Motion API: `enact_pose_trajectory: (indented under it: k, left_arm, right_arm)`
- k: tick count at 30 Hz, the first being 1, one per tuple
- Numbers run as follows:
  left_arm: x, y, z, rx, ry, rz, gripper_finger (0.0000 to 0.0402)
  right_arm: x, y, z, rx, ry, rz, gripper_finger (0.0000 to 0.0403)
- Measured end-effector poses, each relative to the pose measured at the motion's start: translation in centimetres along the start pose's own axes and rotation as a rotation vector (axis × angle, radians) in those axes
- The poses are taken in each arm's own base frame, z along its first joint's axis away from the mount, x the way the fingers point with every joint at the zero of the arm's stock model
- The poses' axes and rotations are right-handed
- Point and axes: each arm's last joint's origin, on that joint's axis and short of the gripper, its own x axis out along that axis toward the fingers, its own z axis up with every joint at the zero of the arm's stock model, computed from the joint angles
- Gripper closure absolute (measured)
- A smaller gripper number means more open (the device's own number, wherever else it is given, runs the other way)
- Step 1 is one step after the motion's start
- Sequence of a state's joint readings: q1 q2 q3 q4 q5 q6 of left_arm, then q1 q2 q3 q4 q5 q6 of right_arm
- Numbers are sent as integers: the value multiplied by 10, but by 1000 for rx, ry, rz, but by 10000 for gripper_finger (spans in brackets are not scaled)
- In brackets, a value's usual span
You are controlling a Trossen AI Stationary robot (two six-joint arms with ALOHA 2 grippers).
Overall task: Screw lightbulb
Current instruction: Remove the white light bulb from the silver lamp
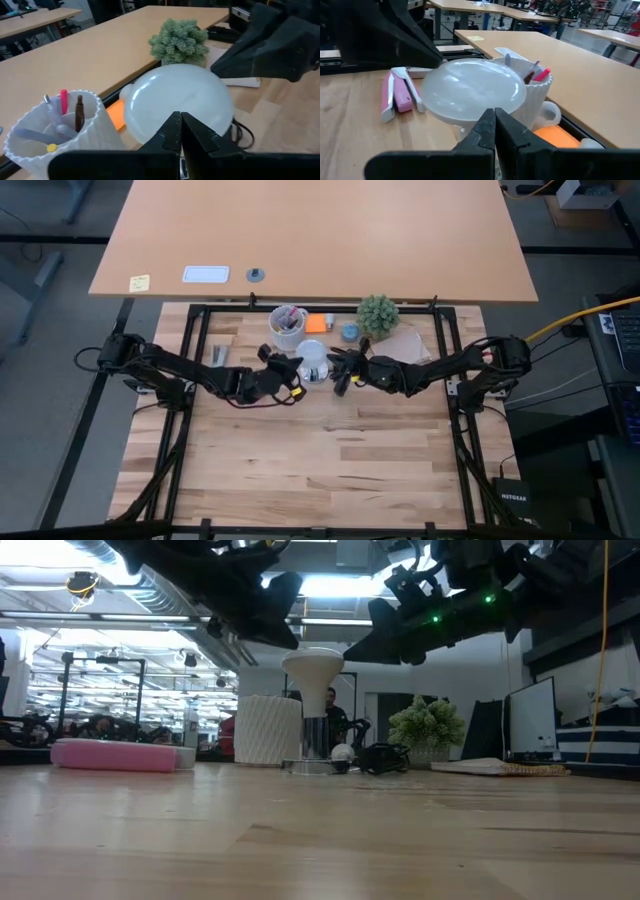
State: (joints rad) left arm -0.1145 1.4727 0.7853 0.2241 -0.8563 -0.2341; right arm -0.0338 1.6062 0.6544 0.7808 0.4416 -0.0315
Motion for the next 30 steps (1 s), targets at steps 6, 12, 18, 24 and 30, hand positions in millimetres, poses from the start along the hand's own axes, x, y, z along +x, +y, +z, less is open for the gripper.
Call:
enact_pose_trajectory:
  k: [6, 12, 18, 24, 30]
  left_arm:
    - [-5, -5, 1, -14, -18, -27, 401]
    - [-9, -10, 9, -11, -86, -39, 401]
    - [-10, -11, 15, -1, -132, -41, 401]
    - [-14, -5, 21, -22, -150, 6, 401]
    - [-26, 10, 36, -53, -174, 29, 401]
  right_arm:
    - [0, 0, 0, 0, 0, 6, 400]
    - [0, 0, 1, 4, -9, 5, 400]
    - [-2, 0, 5, 8, -21, 6, 400]
    - [-7, -2, 13, 17, -40, 18, 400]
    - [-15, -6, 25, 27, -63, 35, 400]
